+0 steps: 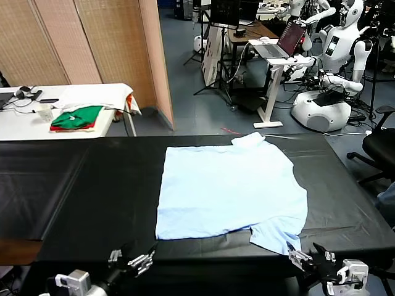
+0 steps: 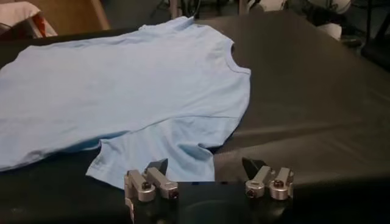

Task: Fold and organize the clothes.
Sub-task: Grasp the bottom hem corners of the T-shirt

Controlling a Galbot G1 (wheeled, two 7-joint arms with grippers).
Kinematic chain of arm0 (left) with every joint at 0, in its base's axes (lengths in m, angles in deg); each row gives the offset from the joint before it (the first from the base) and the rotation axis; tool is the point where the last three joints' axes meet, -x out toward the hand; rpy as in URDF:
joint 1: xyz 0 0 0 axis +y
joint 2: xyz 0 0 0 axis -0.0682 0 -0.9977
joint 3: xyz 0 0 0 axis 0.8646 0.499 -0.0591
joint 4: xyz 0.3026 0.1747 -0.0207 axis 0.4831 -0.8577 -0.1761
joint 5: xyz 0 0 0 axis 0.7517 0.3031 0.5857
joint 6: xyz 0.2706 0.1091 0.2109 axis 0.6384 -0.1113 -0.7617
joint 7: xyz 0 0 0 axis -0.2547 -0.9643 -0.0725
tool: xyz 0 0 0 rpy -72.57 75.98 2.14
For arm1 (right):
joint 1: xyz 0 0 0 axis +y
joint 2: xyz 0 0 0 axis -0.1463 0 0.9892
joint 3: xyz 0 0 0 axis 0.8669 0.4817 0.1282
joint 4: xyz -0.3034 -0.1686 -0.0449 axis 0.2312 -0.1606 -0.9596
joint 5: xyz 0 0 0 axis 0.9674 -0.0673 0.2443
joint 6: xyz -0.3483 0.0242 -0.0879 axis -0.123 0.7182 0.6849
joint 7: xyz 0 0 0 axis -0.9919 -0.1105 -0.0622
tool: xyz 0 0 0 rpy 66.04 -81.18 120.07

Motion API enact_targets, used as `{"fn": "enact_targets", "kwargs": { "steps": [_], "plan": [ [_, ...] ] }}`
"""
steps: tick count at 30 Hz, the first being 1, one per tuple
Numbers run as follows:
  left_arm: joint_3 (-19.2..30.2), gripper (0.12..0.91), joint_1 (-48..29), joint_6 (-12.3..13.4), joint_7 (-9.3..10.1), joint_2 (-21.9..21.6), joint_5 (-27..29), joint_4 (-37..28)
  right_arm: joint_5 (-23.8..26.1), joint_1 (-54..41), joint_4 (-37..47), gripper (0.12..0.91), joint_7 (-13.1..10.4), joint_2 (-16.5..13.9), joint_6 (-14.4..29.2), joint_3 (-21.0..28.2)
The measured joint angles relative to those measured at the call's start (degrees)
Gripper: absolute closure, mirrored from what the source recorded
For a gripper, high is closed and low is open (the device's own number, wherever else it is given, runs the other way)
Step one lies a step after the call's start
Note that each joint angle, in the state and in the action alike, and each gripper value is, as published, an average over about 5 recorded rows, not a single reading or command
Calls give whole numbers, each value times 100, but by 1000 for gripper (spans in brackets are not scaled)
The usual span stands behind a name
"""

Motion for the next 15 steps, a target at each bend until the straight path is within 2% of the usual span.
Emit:
{"fn": "enact_targets", "kwargs": {
  "steps": [9, 12, 15],
  "plan": [
    [239, 123, -331, -36, -37, 190, 278, -195, 33, -162, 212, 123, 0, 15, -16, 128],
    [314, 123, -458, -20, -30, 250, 284, -283, 53, -176, 258, 178, 3, 36, -14, 157],
    [396, 126, -563, -6, -39, 316, 307, -377, 71, -200, 285, 270, 8, 50, -7, 180]
  ]
}}
